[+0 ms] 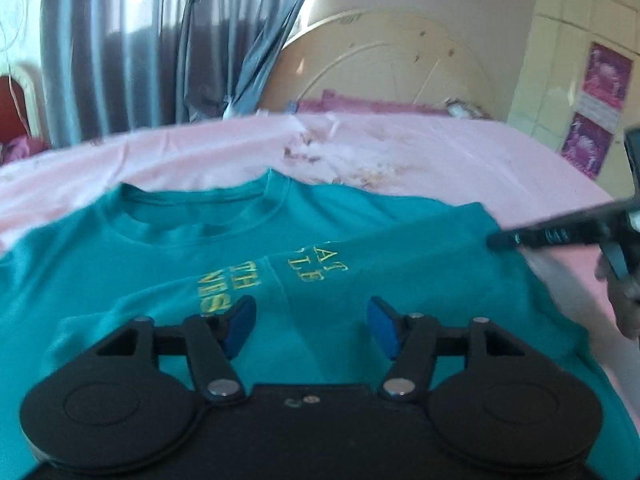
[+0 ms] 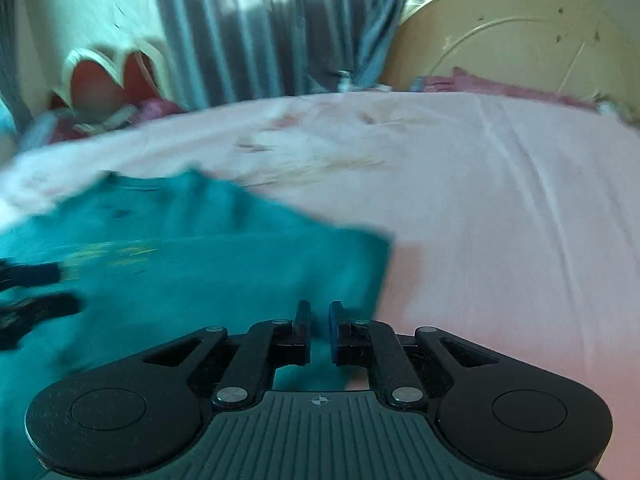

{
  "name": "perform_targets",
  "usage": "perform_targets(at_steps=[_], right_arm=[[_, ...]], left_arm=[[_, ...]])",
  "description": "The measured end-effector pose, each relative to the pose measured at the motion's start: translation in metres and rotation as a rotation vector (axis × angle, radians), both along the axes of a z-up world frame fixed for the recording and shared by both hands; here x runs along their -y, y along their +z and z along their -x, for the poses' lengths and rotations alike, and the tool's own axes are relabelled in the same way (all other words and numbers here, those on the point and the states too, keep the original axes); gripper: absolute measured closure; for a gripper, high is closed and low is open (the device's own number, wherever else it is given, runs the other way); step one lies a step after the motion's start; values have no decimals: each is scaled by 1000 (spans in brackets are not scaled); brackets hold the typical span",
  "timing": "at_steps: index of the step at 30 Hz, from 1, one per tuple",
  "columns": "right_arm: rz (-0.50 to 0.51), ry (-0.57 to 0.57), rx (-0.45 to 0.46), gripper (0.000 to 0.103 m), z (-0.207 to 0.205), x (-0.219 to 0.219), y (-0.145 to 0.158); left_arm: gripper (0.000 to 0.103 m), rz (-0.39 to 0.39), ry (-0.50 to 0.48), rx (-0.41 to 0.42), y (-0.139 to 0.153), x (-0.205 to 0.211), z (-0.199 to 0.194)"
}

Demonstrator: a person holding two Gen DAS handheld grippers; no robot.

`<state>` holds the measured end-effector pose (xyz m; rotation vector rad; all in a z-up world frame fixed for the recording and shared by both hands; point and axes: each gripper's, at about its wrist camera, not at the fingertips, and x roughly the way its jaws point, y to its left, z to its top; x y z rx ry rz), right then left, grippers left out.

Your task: Fold small clothes

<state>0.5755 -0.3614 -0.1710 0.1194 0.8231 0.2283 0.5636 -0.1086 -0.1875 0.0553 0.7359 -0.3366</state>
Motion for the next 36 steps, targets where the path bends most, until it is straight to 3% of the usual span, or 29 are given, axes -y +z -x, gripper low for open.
perform_targets(at_steps=[2, 6, 11, 13, 16, 18, 19, 21, 23, 26, 28, 33, 36], right_arm=[[-48, -35, -8, 95, -23, 14, -3], [-22, -3, -17, 95, -27, 16, -4], [-40, 97, -39, 95, 44, 8, 6], [-1, 138, -46, 95, 77, -1, 0], [41, 103, 1, 95, 104, -5, 12], [-38, 81, 44, 95, 115, -4, 24], [-68, 95, 21, 95, 116, -8, 22], [21, 134, -55, 95, 112, -25, 4], [51, 125, -38, 95, 113, -32, 10], [-37, 65, 49, 94, 125, -31, 38], [-34, 7, 52, 94, 129, -38, 46], [-55, -40, 28, 94, 140, -85, 58], [-85, -75, 13, 94, 142, -120, 62]], left_arm=[[47, -3, 14, -16, -5, 6, -18], [47, -23, 26, -35, -8, 8, -19], [44, -118, 44, 37, 8, -24, 23], [45, -148, 84, -2, 2, -48, 34], [44, -125, 98, -1, 5, -70, 50], [41, -132, 99, 41, 11, -72, 59], [39, -141, 91, 12, 7, -72, 58], [38, -158, 87, -24, 2, -70, 54], [44, -125, 105, -28, 13, -74, 56], [41, -59, 155, 23, 29, -98, 69], [40, -34, 209, 20, 32, -122, 76], [39, 96, 451, 24, 40, -230, 102], [46, 171, 615, 6, 42, -316, 125]])
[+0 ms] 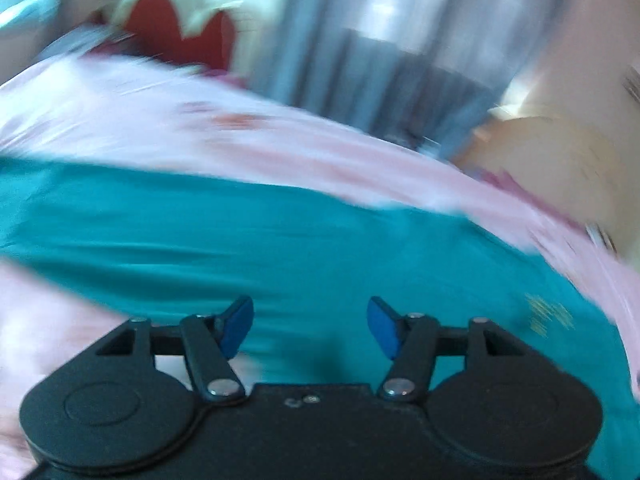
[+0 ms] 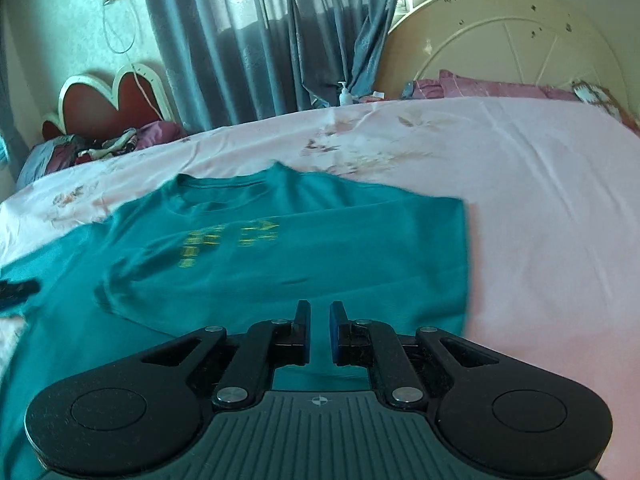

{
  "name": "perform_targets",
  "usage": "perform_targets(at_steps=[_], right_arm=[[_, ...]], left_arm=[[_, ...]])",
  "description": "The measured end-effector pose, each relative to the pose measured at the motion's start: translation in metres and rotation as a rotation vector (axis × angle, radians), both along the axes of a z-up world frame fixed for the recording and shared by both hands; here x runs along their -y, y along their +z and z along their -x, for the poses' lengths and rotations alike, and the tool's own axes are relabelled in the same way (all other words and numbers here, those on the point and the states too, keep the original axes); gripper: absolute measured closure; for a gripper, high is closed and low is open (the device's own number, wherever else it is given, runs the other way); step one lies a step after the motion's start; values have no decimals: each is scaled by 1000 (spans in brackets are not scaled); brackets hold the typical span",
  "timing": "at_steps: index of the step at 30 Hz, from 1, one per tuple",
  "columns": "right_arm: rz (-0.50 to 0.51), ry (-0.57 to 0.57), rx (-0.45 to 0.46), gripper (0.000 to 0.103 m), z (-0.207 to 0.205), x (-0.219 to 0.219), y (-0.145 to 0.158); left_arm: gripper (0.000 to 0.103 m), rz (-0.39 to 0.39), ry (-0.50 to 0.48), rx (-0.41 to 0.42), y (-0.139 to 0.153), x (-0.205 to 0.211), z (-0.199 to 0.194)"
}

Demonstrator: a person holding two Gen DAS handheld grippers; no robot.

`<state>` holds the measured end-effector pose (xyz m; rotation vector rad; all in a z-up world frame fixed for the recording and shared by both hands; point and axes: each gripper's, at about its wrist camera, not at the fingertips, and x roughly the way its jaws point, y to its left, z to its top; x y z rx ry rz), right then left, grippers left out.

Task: Fold small clothes
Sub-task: 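Grasp the other sleeve cuff with the left tool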

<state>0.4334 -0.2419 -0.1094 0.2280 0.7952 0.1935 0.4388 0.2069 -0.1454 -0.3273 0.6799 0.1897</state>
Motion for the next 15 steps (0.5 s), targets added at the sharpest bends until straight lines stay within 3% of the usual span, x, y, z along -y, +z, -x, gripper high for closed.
perform_targets(at_steps=[4, 7, 9, 14, 15], right_arm=[[-23, -45, 5, 94, -7, -61, -1], [-26, -48, 12, 94, -13, -106, 0], [-38, -52, 13, 94, -18, -130, 2], [6, -64, 20, 93, -32, -177, 8], [18, -74, 22, 71, -33, -182, 8]], left_arm=[[49, 44, 252, 24, 8, -122, 44], [50, 137, 404, 62, 8, -199, 76], [50, 188, 446, 74, 3, -232, 83], [60, 407, 500, 151, -17, -284, 84], [60, 437, 502, 166, -20, -288, 82]])
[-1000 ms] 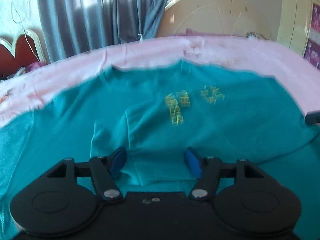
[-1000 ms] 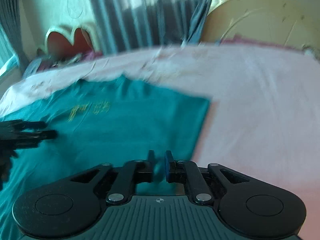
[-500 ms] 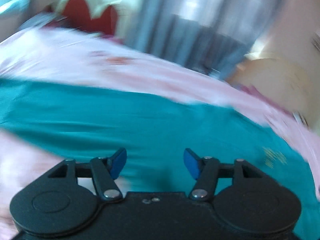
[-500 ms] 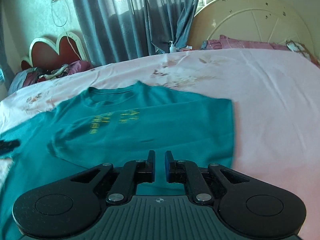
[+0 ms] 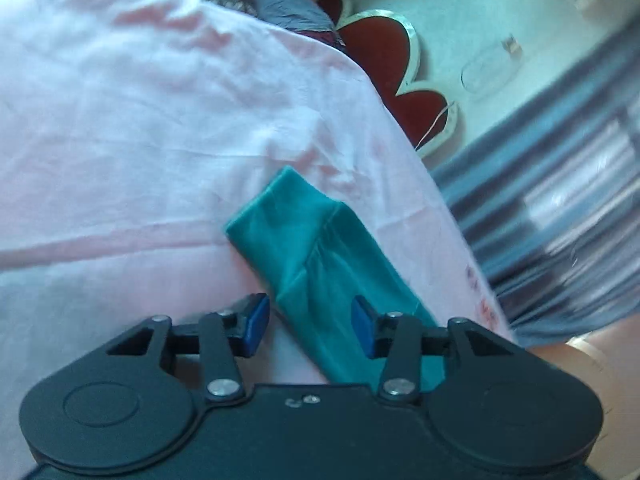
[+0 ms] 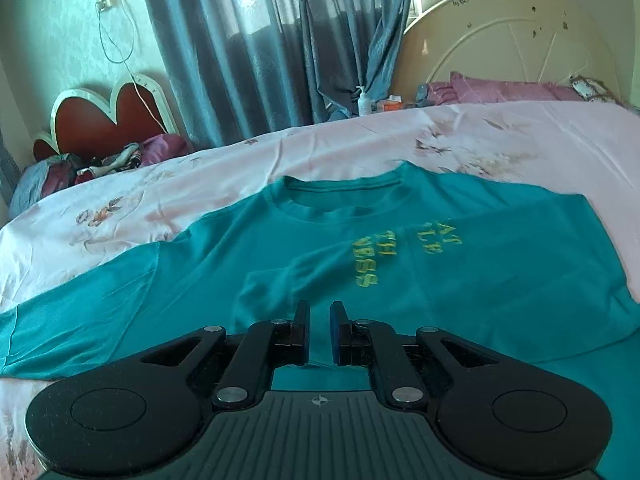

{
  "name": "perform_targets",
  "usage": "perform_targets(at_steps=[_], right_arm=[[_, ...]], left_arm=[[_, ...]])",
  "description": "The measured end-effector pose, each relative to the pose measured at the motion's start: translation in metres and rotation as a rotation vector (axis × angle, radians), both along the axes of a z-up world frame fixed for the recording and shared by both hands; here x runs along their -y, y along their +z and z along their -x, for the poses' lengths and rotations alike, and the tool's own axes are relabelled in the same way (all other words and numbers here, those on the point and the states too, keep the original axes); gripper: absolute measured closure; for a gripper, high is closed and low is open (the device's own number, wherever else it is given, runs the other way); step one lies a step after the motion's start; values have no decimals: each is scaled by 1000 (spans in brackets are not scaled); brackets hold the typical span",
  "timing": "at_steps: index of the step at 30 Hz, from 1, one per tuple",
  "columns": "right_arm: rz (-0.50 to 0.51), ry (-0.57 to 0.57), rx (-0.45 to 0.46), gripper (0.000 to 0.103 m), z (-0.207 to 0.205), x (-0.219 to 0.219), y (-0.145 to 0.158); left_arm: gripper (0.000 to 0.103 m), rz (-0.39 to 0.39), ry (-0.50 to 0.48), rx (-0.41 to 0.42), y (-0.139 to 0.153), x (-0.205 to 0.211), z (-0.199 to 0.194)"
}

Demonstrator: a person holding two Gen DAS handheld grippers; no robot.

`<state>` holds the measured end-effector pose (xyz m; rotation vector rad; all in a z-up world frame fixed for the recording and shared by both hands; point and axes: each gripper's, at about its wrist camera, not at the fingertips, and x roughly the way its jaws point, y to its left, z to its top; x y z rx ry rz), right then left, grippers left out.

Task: Fold small clothes
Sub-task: 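Grasp the other sleeve cuff with the left tool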

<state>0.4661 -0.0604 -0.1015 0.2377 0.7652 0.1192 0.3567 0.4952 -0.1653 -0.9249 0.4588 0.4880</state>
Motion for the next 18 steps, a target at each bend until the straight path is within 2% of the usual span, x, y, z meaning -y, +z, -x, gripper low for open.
perform_targets(at_steps=[1, 2, 6, 8, 9, 10, 14, 18], right_arm=[[15, -17, 23, 54, 1, -3, 2], [29, -22, 43, 41, 2, -6, 4], [18, -42, 36, 41, -2, -1, 8], [24, -42, 27, 41, -1, 4, 10], [36, -57, 20, 41, 0, 7, 9], [29, -68, 11, 41, 1, 12, 9], [-7, -105, -27, 41, 5, 36, 4], [-26, -120, -34, 41, 9, 58, -2]], left_arm=[[62, 14, 4, 17, -3, -4, -1], [65, 28, 7, 30, -8, -12, -4], [79, 82, 23, 68, -18, -26, -6], [91, 101, 37, 76, -23, -32, -6], [90, 116, 47, 82, -26, -34, -6], [94, 123, 53, 92, -27, -35, -5], [95, 34, 35, 92, -15, -19, -13], [96, -88, -89, 97, 15, 26, -37]])
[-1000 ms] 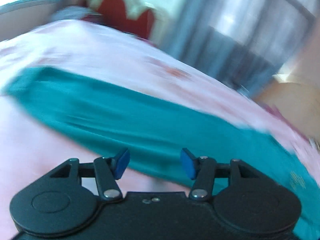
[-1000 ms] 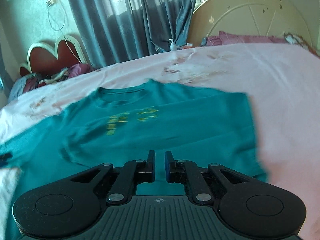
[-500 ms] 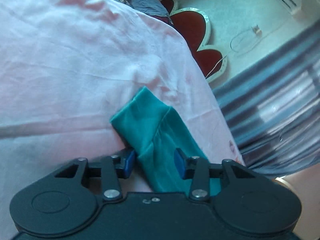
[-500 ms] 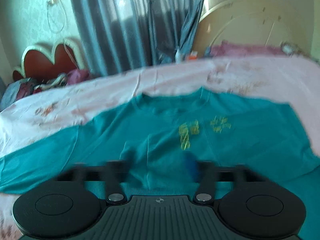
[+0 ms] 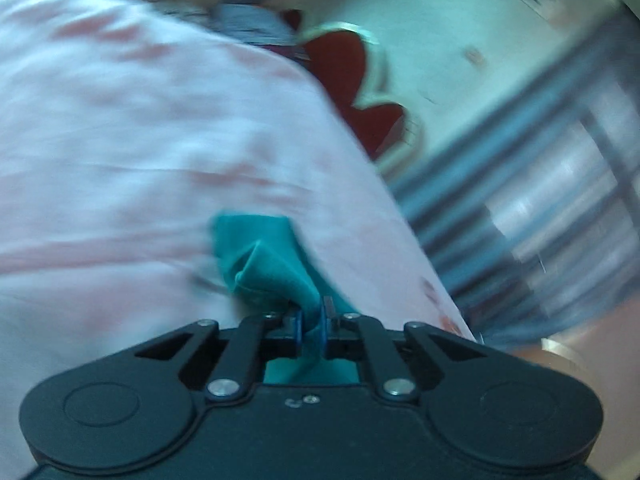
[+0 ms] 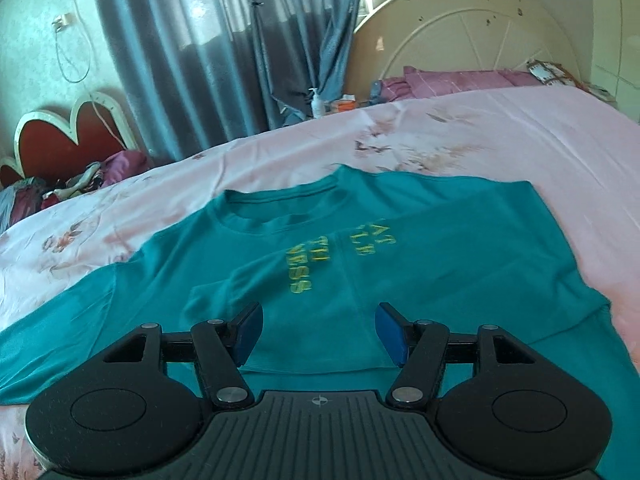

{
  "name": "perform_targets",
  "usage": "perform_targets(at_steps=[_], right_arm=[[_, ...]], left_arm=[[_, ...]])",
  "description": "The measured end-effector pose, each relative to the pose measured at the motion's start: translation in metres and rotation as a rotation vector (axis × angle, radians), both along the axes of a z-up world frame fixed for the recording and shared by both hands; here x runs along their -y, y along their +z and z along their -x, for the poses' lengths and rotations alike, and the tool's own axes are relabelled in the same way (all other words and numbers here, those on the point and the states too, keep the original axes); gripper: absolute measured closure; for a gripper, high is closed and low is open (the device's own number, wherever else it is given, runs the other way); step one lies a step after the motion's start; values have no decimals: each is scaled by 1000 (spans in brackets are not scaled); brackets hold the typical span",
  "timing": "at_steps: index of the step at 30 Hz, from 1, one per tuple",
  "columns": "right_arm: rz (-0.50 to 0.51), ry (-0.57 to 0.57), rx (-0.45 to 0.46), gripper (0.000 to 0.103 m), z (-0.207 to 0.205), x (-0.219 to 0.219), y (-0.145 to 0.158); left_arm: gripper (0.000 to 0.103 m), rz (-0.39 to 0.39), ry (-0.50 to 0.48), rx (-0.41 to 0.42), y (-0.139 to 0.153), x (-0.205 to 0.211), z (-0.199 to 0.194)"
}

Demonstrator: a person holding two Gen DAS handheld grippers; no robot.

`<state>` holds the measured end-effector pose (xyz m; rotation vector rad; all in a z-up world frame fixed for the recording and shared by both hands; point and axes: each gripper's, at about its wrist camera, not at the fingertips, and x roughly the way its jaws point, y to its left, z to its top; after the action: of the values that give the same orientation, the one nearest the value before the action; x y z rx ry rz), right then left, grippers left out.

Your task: Fold small clothes

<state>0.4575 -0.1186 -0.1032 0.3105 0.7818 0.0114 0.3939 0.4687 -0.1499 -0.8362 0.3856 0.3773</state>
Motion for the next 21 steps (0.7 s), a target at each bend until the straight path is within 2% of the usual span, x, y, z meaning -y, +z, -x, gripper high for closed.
perform_targets(at_steps=[5, 10, 13, 18, 21], right_arm=[[-56, -3, -1, 41, 0, 29, -8], [-117, -7, 1, 41, 0, 55, -12], [-164, -15, -4, 41, 2, 71, -14], [-203, -24, -20, 41, 9, 94, -17], [-234, -30, -29, 41, 13, 108, -19]], left_arm=[[96, -130, -230, -4, 36, 97, -44], [96, -177, -427, 6, 52, 211, -87], [96, -194, -552, -9, 52, 274, -112], [96, -287, -732, -63, 39, 378, -138], [96, -334, -811, -98, 29, 420, -145]])
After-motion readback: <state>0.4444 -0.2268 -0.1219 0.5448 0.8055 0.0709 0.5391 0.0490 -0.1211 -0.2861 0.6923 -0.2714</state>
